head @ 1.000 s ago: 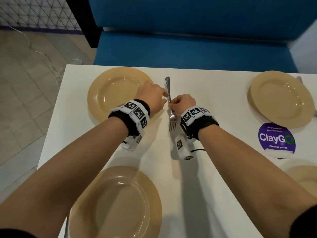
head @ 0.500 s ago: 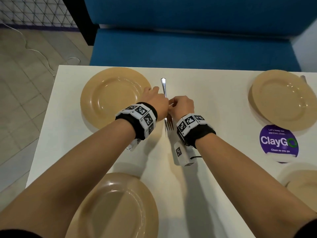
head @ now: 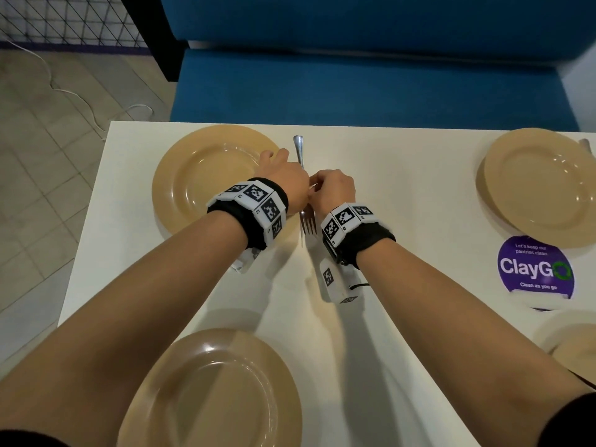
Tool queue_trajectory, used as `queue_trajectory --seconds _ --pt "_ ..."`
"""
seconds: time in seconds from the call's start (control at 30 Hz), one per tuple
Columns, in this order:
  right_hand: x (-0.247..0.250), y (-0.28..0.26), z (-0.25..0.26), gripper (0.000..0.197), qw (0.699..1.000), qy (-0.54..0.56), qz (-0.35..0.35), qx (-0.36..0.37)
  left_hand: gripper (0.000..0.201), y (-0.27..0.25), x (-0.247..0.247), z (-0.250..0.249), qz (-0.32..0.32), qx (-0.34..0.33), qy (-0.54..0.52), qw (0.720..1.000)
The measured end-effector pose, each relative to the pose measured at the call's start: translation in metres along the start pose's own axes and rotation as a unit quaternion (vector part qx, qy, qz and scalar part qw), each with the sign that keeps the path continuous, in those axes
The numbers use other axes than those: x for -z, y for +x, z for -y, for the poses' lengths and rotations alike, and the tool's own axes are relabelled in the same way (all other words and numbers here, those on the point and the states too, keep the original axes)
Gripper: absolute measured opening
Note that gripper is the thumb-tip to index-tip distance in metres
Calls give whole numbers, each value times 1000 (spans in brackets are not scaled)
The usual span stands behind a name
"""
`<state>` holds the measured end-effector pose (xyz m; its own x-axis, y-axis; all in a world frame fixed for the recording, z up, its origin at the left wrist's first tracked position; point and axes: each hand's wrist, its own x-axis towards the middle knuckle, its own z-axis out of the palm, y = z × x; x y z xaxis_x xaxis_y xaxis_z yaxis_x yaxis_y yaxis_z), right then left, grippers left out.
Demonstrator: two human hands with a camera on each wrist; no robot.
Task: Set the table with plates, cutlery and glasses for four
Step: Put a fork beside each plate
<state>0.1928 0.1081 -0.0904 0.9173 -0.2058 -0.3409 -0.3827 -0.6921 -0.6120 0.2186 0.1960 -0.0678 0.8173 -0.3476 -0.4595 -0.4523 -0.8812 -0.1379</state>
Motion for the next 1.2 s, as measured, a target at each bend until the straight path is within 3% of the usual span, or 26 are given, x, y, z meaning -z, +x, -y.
queue_trajectory --seconds 0.7,1.2 --pt "-8 1 -2 26 1000 15 -5 -1 33 3 -10 6 -37 8 -42 998" --pt "-7 2 -4 27 1000 13 -12 -1 35 2 -9 4 -25 10 -48 999"
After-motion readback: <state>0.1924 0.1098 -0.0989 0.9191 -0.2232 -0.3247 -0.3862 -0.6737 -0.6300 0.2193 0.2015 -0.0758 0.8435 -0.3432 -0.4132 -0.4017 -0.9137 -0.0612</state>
